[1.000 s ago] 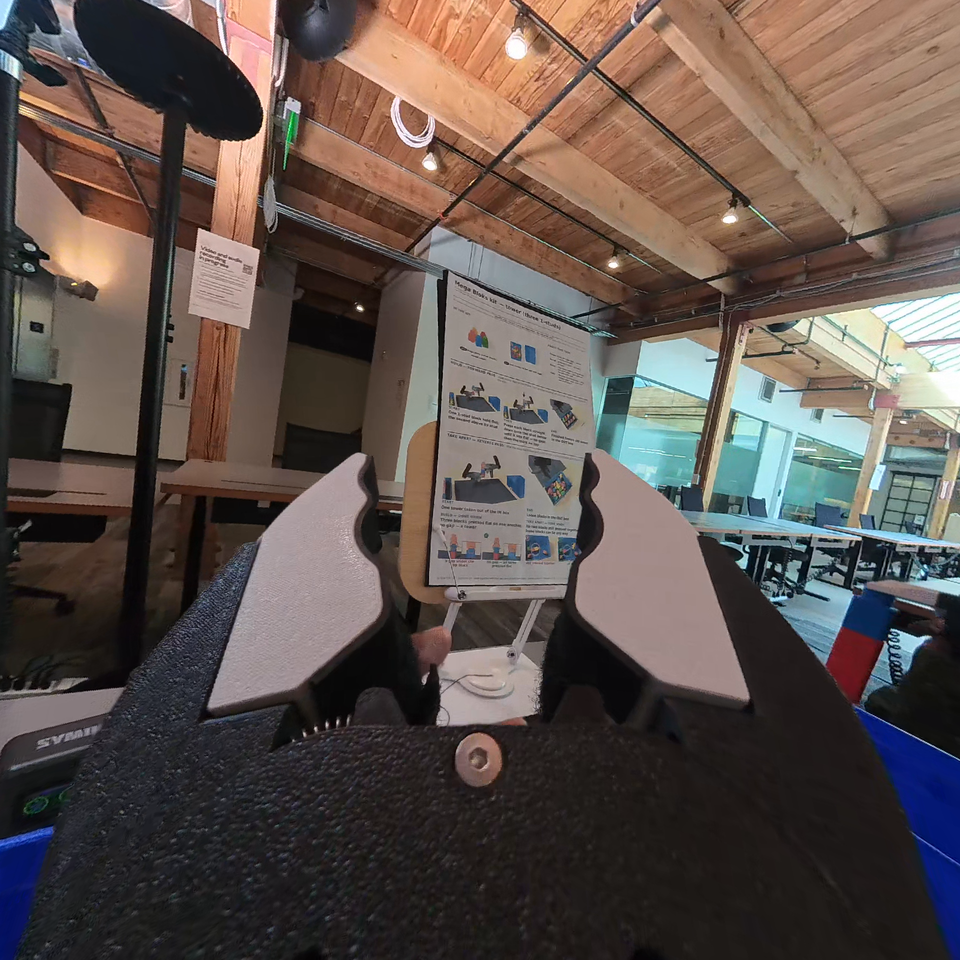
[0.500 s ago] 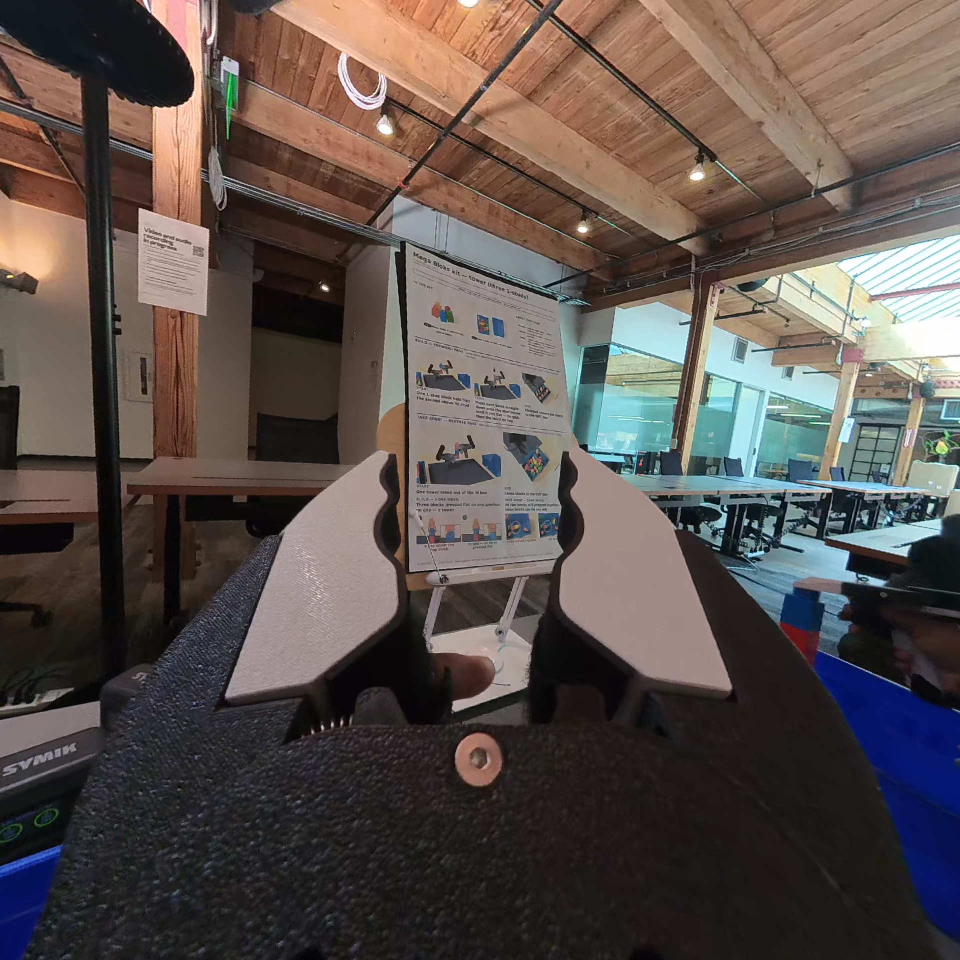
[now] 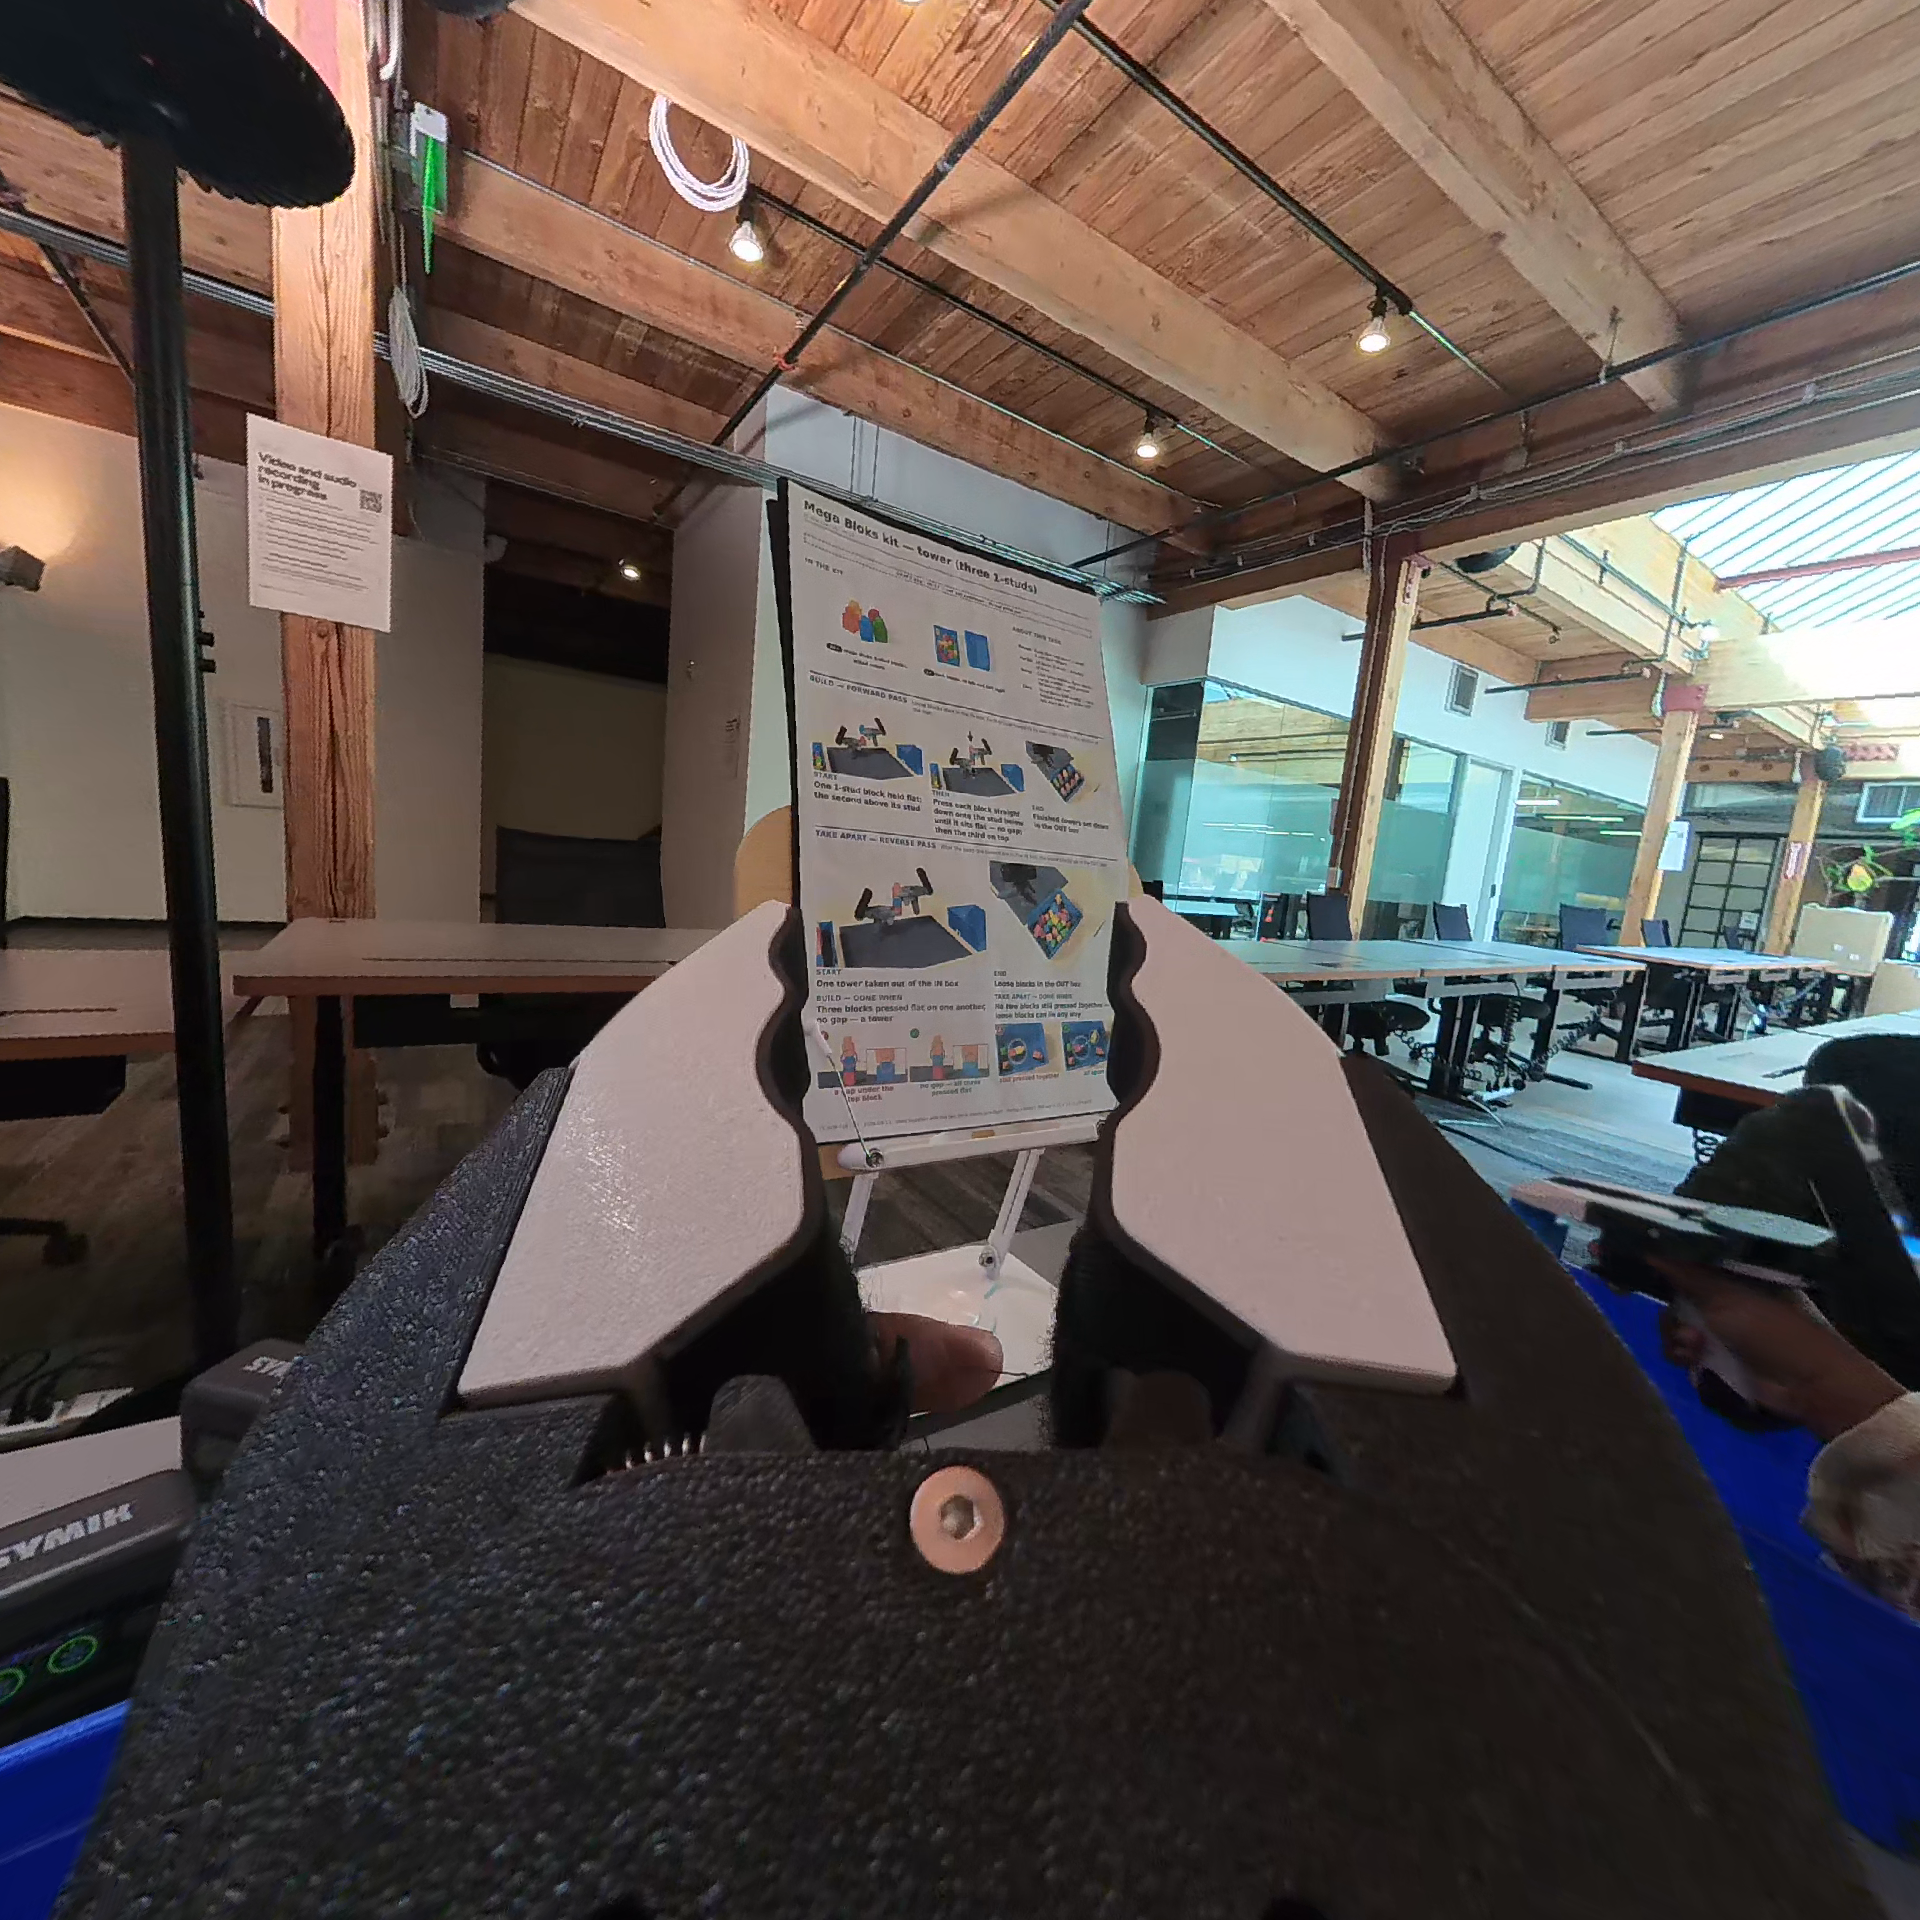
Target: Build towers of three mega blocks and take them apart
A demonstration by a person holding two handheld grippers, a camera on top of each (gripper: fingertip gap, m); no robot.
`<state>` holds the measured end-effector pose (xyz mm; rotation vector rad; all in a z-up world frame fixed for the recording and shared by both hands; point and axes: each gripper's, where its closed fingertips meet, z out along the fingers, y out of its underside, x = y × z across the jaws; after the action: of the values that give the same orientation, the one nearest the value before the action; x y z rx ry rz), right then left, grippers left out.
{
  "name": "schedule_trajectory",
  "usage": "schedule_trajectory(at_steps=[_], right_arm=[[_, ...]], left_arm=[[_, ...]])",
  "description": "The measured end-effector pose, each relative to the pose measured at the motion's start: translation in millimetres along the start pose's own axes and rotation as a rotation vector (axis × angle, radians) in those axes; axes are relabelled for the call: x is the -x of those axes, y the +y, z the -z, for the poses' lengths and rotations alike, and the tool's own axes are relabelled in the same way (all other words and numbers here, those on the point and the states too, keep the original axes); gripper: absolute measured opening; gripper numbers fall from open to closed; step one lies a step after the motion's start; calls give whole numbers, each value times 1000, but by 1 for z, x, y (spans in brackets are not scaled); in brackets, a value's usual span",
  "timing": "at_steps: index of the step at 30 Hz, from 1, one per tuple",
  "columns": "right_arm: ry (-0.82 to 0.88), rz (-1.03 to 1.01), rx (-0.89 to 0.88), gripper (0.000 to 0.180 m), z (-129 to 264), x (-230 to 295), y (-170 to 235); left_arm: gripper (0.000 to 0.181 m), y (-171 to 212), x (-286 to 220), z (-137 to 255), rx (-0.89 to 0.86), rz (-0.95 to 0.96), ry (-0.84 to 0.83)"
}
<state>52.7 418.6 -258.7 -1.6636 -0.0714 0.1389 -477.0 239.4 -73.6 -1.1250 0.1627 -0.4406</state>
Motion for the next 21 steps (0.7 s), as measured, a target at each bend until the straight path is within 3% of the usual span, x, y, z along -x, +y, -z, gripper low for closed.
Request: schedule_trajectory(at_steps=[19, 21], right_arm=[[-17, 58, 38, 28, -18, 10, 27], [-12, 55, 24, 36, -18, 10, 24]], left_arm=[[53, 4, 8, 4, 39, 11, -19], [53, 8, 8, 5, 72, 16, -19]])
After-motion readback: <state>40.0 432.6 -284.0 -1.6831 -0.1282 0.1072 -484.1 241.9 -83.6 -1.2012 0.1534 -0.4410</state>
